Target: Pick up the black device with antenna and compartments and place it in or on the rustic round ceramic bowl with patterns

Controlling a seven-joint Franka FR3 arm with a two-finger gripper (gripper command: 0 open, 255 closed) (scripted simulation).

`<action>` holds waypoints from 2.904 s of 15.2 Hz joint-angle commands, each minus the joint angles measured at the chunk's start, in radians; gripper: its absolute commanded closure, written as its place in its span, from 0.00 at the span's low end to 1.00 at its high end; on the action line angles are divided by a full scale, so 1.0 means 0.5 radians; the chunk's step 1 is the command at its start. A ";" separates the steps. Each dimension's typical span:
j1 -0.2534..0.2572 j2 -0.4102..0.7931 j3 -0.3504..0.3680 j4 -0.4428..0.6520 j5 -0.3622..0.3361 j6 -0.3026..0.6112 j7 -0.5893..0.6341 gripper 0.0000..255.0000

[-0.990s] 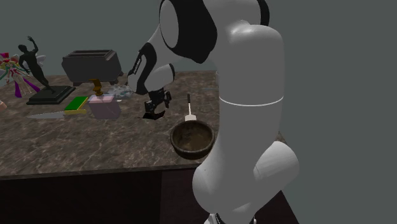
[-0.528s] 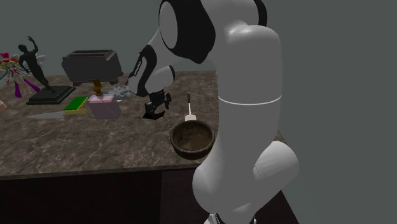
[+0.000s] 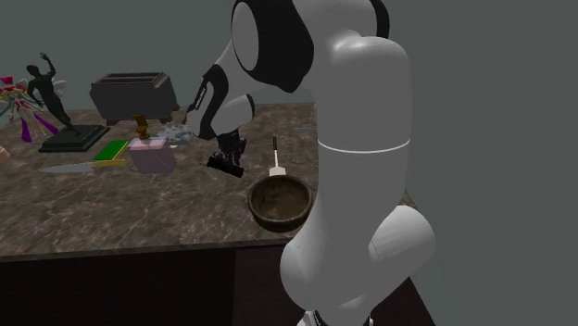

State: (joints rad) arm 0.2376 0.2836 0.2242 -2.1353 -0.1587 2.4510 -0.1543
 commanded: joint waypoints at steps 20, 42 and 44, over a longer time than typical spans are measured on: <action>-0.027 -0.285 0.042 0.114 0.132 -0.401 -0.101 1.00; -0.061 -0.926 0.010 -0.223 0.326 -0.681 -0.286 1.00; -0.059 -1.085 -0.012 -0.391 0.363 -0.668 -0.331 1.00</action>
State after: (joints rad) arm 0.2064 -0.2225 0.2211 -2.2881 0.0141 2.1093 -0.3122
